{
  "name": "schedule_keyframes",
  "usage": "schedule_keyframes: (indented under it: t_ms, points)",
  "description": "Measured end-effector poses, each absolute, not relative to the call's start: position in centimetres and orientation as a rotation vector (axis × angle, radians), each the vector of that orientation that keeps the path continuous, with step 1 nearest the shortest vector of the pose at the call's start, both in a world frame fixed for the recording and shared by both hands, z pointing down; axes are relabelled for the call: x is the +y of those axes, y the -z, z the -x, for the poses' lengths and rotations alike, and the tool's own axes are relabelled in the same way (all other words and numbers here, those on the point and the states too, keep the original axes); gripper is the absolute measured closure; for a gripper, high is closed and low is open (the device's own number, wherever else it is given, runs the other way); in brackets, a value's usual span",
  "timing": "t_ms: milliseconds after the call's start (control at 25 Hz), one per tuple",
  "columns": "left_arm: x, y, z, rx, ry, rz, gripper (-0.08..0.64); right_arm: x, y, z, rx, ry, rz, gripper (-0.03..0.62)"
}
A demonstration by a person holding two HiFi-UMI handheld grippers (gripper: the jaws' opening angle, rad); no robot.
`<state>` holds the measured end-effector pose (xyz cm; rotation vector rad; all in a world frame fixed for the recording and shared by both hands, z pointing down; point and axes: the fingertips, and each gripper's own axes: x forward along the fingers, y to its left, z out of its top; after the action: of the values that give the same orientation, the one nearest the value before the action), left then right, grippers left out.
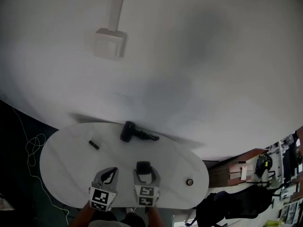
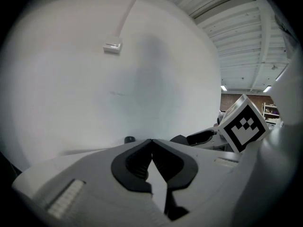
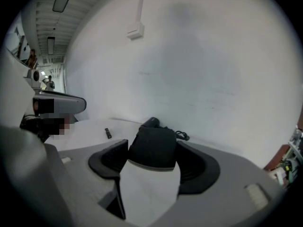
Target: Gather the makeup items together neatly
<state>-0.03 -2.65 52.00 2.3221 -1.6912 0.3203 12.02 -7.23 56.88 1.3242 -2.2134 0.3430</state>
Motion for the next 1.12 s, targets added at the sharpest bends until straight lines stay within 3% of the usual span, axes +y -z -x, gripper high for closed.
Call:
schedule_keyframes:
  t_ms: [600,1120]
  points:
    - [-5.6,-53.5,-14.0,-1.440,-0.406,-2.480,0.549,-6.3,-59.1,-28.1,-2.045,-0.464,-1.549,0.267]
    - [-6.7,-58.1,-20.3,-1.382,-0.512,-2.452,0.549,-6.0,-64.5,-35.4,-1.989,-0.560,-1.525,0.268]
